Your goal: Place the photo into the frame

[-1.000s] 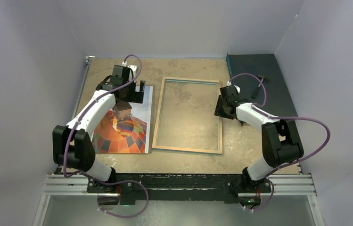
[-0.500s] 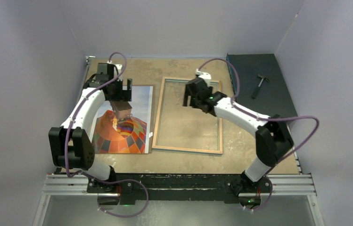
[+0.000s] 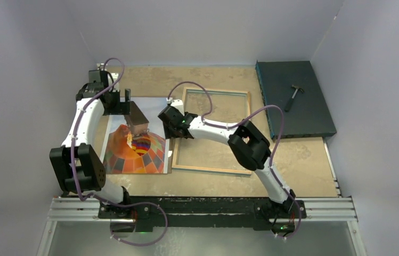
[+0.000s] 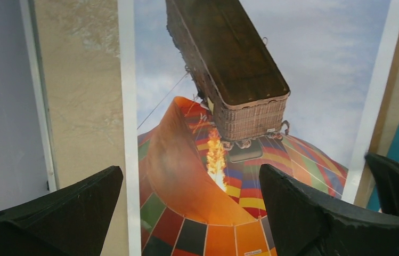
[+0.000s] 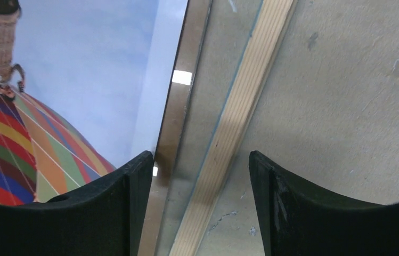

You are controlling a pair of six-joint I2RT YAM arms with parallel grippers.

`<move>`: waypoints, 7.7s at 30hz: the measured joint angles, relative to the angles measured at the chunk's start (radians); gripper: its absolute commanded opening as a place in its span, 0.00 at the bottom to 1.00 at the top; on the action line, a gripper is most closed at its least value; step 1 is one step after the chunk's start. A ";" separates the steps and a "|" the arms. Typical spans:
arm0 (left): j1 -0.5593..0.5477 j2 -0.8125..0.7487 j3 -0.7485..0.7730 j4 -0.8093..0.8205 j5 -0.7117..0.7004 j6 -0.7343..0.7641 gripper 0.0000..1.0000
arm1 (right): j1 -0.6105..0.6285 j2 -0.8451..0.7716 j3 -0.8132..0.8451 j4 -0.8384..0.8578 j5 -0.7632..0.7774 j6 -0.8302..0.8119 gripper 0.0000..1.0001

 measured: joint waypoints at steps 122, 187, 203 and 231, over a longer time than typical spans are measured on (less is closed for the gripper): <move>0.245 0.127 -0.442 0.475 -0.144 0.291 0.00 | -0.060 -0.136 -0.288 0.497 -0.636 0.327 0.86; 0.233 0.119 -0.425 0.399 -0.089 0.338 0.00 | -0.080 -0.113 -0.312 0.484 -0.589 0.385 0.87; 0.206 0.115 -0.447 0.435 -0.152 0.359 0.00 | -0.080 -0.153 -0.342 0.521 -0.627 0.399 0.86; 0.181 0.093 -0.455 0.395 -0.148 0.354 0.00 | -0.065 -0.167 -0.312 0.376 -0.584 0.366 0.86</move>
